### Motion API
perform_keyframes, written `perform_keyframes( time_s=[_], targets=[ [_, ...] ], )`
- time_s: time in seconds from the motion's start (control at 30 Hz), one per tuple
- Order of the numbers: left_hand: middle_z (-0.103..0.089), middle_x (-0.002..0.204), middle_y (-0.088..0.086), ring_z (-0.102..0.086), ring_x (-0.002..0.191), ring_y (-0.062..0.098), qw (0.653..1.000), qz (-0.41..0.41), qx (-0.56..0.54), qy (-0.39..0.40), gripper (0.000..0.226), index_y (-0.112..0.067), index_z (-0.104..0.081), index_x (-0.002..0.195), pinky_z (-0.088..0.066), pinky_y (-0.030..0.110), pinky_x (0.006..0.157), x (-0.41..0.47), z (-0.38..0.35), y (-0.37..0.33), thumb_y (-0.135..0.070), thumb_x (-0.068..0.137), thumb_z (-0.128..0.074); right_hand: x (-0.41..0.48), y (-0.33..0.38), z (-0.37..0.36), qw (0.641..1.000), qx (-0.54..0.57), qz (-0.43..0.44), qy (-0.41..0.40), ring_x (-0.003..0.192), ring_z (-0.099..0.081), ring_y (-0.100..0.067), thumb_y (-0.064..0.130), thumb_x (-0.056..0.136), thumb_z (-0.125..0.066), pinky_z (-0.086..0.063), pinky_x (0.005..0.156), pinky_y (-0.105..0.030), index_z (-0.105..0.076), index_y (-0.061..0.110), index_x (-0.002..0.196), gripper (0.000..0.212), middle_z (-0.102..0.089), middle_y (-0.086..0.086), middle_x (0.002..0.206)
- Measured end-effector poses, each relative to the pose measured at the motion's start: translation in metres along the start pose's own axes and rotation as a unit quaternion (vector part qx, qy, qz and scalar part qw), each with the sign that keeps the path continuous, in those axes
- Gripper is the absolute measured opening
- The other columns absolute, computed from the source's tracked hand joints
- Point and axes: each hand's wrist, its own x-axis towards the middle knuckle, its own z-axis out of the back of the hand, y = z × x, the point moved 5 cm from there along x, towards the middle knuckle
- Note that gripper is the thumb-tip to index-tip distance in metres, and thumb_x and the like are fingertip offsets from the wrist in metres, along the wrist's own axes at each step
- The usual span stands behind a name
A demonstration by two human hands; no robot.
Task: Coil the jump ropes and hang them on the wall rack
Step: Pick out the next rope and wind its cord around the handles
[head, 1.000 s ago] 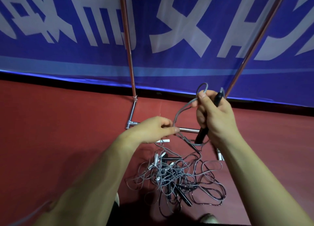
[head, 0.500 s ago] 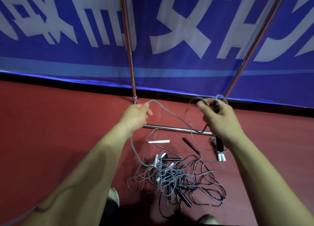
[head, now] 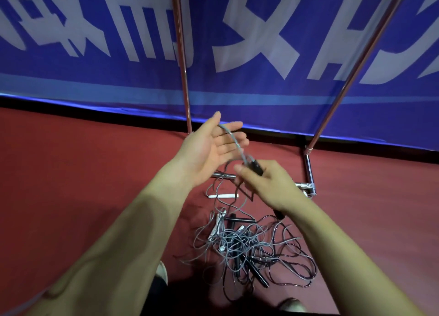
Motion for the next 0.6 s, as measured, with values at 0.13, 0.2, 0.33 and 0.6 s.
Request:
perform_keyframes(
  time_s=[0.13, 0.2, 0.33, 0.6],
  targets=[
    [-0.075, 0.088, 0.015, -0.073, 0.090, 0.029, 0.975, -0.083, 0.188, -0.088, 0.030, -0.007, -0.075, 0.093, -0.060, 0.037, 0.082, 0.000, 0.019, -0.012, -0.018, 0.100, -0.048, 0.003, 0.006, 0.024, 0.986, 0.138, -0.009, -0.096, 0.040, -0.032, -0.009, 0.035, 0.103, -0.053, -0.027, 0.042, -0.020, -0.059, 0.018, 0.066, 0.041, -0.044, 0.004, 0.049],
    [-0.075, 0.087, 0.013, -0.071, 0.086, 0.024, 0.945, -0.051, 0.319, -0.055, 0.023, -0.014, -0.073, 0.091, -0.060, 0.035, 0.077, 0.001, 0.022, -0.004, -0.006, 0.094, -0.052, 0.001, 0.012, 0.029, 0.974, 0.202, -0.008, -0.103, 0.041, -0.029, -0.013, 0.035, 0.104, -0.050, -0.022, 0.044, -0.023, -0.058, 0.020, 0.067, 0.041, -0.042, 0.001, 0.051],
    [-0.073, 0.118, -0.002, -0.067, 0.105, 0.015, 0.798, 0.093, 0.583, 0.121, 0.037, -0.031, -0.068, 0.120, -0.052, 0.032, 0.090, 0.003, 0.028, 0.052, -0.025, 0.084, -0.073, -0.003, 0.024, 0.036, 0.954, 0.277, 0.007, -0.112, 0.041, -0.027, -0.013, 0.033, 0.105, -0.047, -0.022, 0.044, -0.022, -0.057, 0.022, 0.067, 0.040, -0.040, 0.000, 0.053],
    [-0.074, 0.084, -0.002, -0.073, 0.082, 0.021, 0.775, 0.035, 0.629, 0.037, 0.023, -0.024, -0.070, 0.088, -0.059, 0.038, 0.083, 0.011, 0.032, 0.050, -0.027, 0.102, -0.051, -0.011, 0.023, 0.043, 0.989, 0.078, 0.073, -0.098, 0.051, -0.034, -0.011, 0.024, 0.092, -0.071, -0.030, 0.050, -0.023, -0.067, 0.019, 0.101, 0.010, -0.039, 0.002, 0.057]
  ],
)
